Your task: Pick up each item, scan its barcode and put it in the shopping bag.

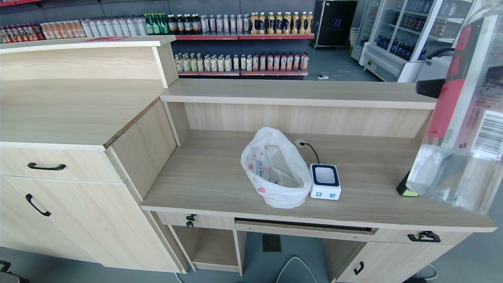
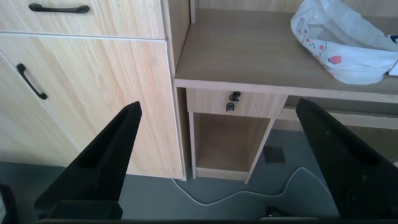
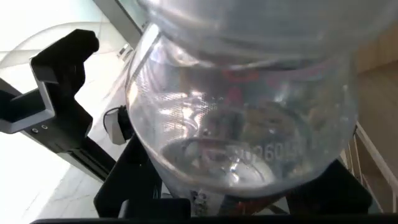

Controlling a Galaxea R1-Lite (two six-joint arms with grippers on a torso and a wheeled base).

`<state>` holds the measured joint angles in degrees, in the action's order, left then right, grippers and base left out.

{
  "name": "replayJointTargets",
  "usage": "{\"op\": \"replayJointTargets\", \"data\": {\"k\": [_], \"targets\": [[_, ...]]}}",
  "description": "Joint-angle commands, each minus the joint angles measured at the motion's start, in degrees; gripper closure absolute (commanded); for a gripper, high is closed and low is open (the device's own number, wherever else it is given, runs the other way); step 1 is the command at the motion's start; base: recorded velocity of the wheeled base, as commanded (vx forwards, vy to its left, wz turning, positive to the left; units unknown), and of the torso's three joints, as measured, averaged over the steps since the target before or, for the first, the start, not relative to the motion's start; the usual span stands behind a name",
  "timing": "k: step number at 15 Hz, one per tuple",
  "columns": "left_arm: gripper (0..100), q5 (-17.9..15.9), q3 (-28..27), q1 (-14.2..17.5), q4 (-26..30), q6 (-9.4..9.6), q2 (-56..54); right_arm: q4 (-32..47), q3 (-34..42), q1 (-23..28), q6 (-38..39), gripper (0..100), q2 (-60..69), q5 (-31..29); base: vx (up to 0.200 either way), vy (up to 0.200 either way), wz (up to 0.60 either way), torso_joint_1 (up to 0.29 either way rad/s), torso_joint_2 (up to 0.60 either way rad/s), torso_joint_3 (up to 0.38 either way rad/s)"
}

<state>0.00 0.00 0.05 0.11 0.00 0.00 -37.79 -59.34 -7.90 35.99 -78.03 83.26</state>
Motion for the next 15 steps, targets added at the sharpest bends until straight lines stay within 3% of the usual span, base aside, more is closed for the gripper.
{"op": "replayJointTargets", "data": {"k": [1,7,15], "targets": [[0,0.0,0.0,0.04,-0.02,0.0,0.09,-0.35,-0.42,-1.07,0.31,100,0.25,-0.03,0.0,0.0,0.0,0.0,0.0,0.0],[0,0.0,0.0,0.04,0.07,0.0,0.09,-2.11,-3.59,-1.42,4.79,100,-3.27,-0.21,0.0,0.0,0.0,0.0,0.0,0.0],[0,0.0,0.0,0.04,-0.02,0.0,0.09,-2.2,3.71,-1.94,4.71,100,-1.16,-0.12,0.0,0.0,0.0,0.0,0.0,0.0]]}}
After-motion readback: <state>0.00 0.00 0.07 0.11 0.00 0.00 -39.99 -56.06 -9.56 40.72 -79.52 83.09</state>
